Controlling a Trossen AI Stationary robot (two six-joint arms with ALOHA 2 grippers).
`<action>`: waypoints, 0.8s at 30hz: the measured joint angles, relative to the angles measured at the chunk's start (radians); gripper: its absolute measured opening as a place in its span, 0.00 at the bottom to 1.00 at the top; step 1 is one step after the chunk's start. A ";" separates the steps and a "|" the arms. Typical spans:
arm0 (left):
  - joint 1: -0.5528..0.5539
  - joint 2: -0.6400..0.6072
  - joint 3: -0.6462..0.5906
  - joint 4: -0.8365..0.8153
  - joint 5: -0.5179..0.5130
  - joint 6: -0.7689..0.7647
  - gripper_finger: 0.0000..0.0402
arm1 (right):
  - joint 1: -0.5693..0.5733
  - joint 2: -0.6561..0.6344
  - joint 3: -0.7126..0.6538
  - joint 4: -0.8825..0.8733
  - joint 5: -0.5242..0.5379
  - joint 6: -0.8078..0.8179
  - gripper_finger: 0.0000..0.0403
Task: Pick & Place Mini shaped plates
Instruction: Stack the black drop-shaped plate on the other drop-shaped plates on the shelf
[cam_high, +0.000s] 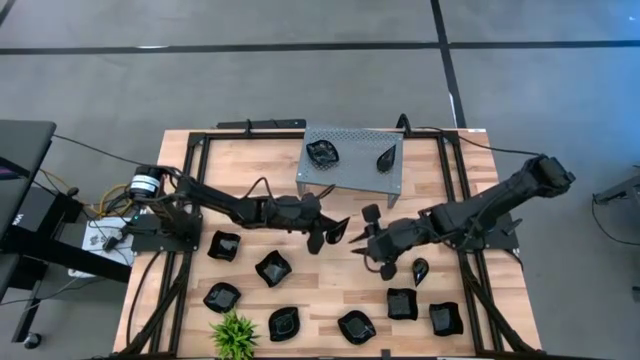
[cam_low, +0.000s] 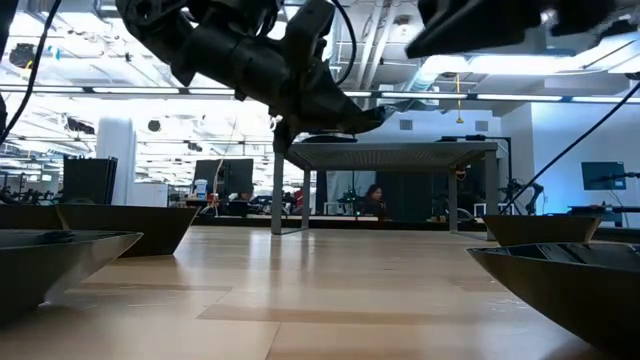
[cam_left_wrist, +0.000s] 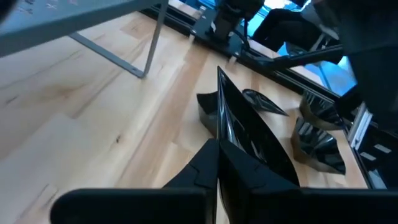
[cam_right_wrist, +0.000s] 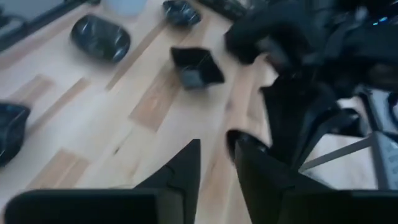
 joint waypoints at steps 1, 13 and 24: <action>0.003 -0.002 0.000 0.000 0.000 0.000 0.03 | -0.006 0.000 0.000 0.012 -0.002 -0.007 0.28; 0.030 -0.006 0.000 0.021 0.000 -0.049 0.03 | -0.029 0.163 0.023 0.147 0.027 -0.275 0.47; 0.033 -0.006 0.000 0.021 0.001 -0.089 0.03 | -0.030 0.275 0.160 -0.063 0.151 -0.306 0.38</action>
